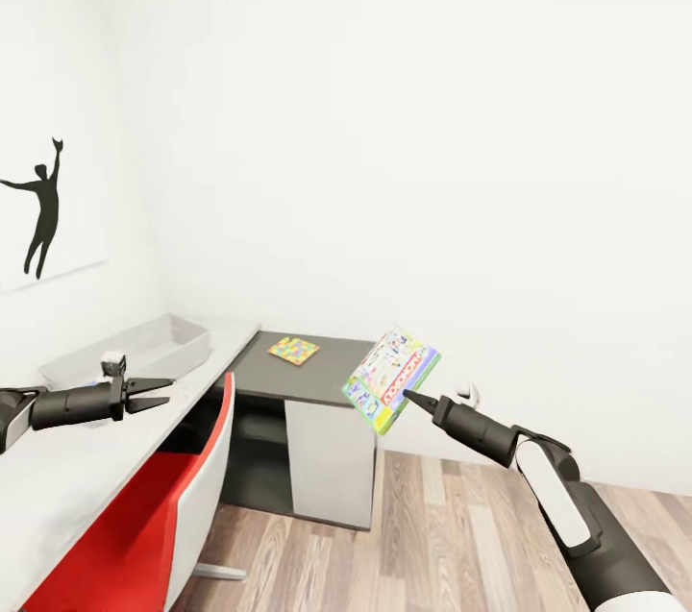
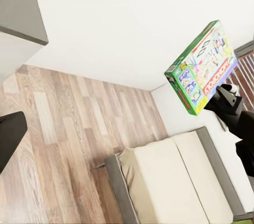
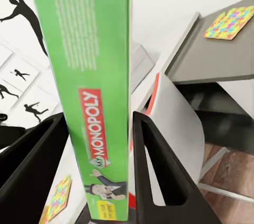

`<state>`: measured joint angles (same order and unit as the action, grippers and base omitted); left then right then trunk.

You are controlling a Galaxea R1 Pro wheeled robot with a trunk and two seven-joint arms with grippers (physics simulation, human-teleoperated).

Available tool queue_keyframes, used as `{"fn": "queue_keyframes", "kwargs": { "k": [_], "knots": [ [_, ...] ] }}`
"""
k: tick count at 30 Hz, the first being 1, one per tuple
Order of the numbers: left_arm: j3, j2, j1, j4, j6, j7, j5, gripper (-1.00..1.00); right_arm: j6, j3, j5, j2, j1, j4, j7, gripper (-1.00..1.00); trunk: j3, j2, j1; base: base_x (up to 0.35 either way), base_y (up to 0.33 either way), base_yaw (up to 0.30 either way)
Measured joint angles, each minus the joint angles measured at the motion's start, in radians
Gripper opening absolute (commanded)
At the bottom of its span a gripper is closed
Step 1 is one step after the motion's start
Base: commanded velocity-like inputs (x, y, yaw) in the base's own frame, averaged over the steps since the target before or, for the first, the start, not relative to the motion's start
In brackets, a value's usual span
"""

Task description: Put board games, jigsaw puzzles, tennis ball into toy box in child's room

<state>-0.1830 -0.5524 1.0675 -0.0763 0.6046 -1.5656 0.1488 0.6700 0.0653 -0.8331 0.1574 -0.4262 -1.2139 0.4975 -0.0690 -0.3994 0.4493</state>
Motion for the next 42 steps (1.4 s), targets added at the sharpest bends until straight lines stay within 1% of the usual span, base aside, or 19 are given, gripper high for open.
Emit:
{"fn": "queue_keyframes", "kwargs": {
  "k": [4, 10, 17, 22, 26, 32, 42],
  "knots": [
    [0.001, 0.0, 0.0, 0.0, 0.0, 0.0, 0.0, 1.0, 0.0, 0.0, 0.001, 0.001, 0.0, -0.002, -0.004, -1.0, 0.0, 0.0, 0.0, 0.279, 0.064, 0.205],
    [0.001, 0.0, 0.0, 0.0, -0.001, 0.0, 0.0, 1.0, 0.0, 0.0, 0.001, 0.0, 0.0, -0.002, -0.005, -1.0, 0.0, 0.0, 0.0, 0.308, 0.046, 0.015],
    [0.001, 0.0, 0.0, 0.0, -0.001, 0.0, 0.0, 1.0, 0.0, 0.013, 0.002, 0.0, 0.0, -0.004, -0.008, -1.0, 0.0, 0.0, 0.0, 0.31, 0.005, 0.046],
    [0.001, 0.0, 0.0, 0.0, -0.001, 0.0, 0.0, 1.0, 0.0, 0.027, 0.002, 0.0, 0.0, -0.004, -0.01, -1.0, 0.0, 0.0, 0.0, 0.301, -0.06, 0.248],
    [0.0, 0.0, 0.0, 0.0, -0.001, 0.0, 0.0, 1.0, 0.0, 0.031, 0.003, 0.0, 0.0, -0.005, -0.019, -1.0, 0.0, 0.0, 0.0, 0.283, -0.16, 0.284],
    [0.0, 0.0, 0.0, 0.0, -0.002, 0.0, 0.0, 1.0, 0.0, 0.032, 0.001, 0.0, 0.0, -0.005, -0.039, -1.0, 0.0, 0.0, 0.0, 0.284, -0.101, 0.291],
    [0.0, 0.0, 0.0, 0.0, -0.002, 0.0, 0.0, 1.0, 0.0, 0.032, 0.001, 0.0, 0.0, -0.005, -0.042, -1.0, 0.0, 0.0, 0.0, 0.232, -0.007, 0.292]
  ]
}}
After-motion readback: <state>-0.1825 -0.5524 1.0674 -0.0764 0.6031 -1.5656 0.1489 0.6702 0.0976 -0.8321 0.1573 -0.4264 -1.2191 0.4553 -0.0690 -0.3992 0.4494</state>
